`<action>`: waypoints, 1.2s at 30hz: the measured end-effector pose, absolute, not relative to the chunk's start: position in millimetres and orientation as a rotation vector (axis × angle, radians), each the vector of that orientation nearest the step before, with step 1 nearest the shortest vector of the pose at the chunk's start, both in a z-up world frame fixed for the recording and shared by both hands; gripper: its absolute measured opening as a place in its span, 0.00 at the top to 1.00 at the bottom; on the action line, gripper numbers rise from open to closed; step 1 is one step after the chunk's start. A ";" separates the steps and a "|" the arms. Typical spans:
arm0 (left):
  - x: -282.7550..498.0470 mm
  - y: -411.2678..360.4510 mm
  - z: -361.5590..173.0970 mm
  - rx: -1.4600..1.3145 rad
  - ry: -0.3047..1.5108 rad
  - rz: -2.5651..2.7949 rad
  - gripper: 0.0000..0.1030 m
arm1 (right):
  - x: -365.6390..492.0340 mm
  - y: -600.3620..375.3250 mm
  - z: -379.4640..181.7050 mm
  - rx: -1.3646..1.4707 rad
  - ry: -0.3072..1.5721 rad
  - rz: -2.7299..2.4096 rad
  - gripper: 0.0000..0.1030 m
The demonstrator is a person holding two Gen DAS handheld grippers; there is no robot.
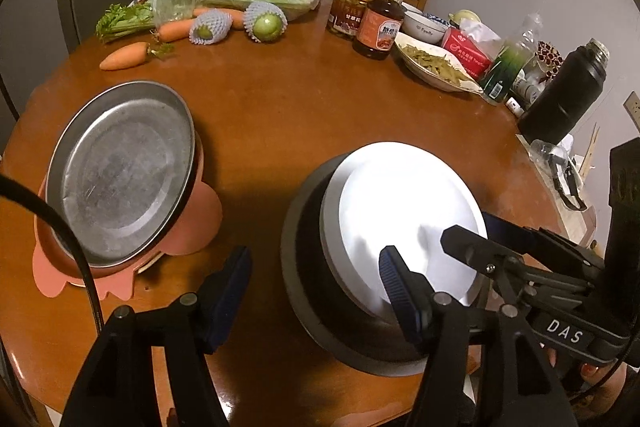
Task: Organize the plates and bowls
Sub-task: 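Grasp the rim of the steel bowl holding the plates with the left tool, then lift and carry the steel bowl with the left tool toward the grey tray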
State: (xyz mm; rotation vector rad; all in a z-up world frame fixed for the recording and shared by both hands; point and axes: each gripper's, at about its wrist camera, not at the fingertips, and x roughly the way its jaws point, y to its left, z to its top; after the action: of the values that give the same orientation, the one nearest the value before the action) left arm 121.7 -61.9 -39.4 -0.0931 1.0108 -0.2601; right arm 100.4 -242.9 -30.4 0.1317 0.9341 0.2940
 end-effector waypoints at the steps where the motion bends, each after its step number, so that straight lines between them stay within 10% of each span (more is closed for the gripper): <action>1: 121.3 -63.3 -39.7 -0.085 1.010 -0.259 0.37 | 101.1 -242.7 -31.0 0.136 0.938 0.299 0.44; 36: 124.6 -61.2 -33.6 -0.070 0.997 -0.255 0.47 | 100.4 -221.3 -21.8 0.050 0.882 0.351 0.57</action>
State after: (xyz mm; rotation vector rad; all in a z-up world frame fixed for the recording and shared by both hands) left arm 124.6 -61.2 -33.6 -0.0697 0.9975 -0.2550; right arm 100.4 -221.3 -21.8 0.0500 0.8817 0.3511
